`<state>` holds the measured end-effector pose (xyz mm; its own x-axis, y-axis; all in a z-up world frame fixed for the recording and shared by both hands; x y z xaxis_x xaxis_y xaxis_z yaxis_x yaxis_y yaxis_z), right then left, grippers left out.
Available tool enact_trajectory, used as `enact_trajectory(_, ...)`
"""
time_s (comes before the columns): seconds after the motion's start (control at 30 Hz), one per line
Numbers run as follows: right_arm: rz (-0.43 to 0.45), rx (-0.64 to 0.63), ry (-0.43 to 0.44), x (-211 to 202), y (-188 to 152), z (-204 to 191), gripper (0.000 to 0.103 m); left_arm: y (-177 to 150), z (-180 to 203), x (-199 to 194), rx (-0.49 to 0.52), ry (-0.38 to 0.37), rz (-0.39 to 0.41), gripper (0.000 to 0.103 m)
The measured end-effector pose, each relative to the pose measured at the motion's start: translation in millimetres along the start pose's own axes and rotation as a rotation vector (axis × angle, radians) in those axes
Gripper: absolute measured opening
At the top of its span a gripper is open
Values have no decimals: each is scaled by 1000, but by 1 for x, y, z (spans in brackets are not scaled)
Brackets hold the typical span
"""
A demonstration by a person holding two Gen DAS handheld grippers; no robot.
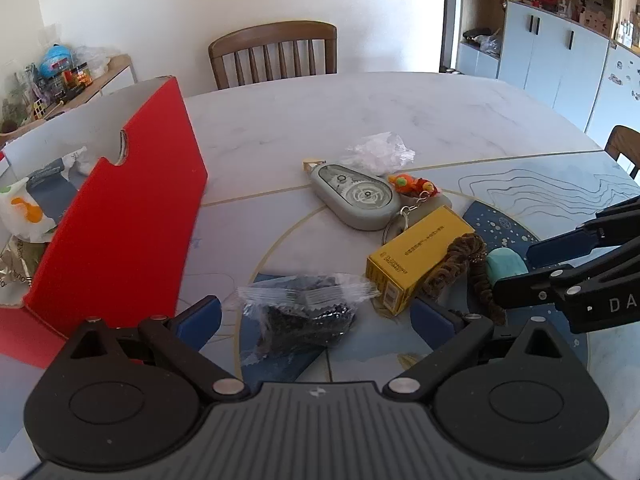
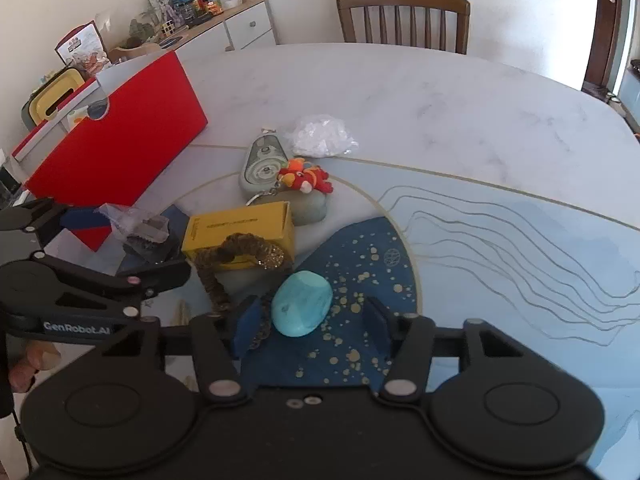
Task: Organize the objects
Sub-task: 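Move both grippers back to the pile near the clear snack bag and teal soap, then grasp the clear bag of dark snacks with the left gripper while the right gripper grasps the teal soap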
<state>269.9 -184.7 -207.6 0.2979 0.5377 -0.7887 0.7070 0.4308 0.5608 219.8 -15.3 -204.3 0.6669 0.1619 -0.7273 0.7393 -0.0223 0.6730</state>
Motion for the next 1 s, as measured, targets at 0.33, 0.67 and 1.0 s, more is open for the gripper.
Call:
enact_trajectory(0.33,4,16,22,3,2,-1,38,-2,-2,2,-31,-13,-25,59)
enact_trajectory(0.67,24,42,7,-4,0,2,32,0,-5,-4,-47,-43,-16,36)
enact_trajectory(1.0,71,63,-13,-32,-3,-1,32,3,-6,-19,-51,-62,-4,34)
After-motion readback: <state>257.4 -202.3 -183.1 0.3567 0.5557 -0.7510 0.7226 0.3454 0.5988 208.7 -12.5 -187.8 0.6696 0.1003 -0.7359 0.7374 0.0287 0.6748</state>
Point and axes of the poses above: each gripper's, at about its wrist camera, not at the fingertips, and x roughly the way its jaws point, z to its right, y to its top, the point moved 7 cm from there along x, roughly the way its jaws point, and after that the axes turned 3 degrees about y, right-handed, at the moved point
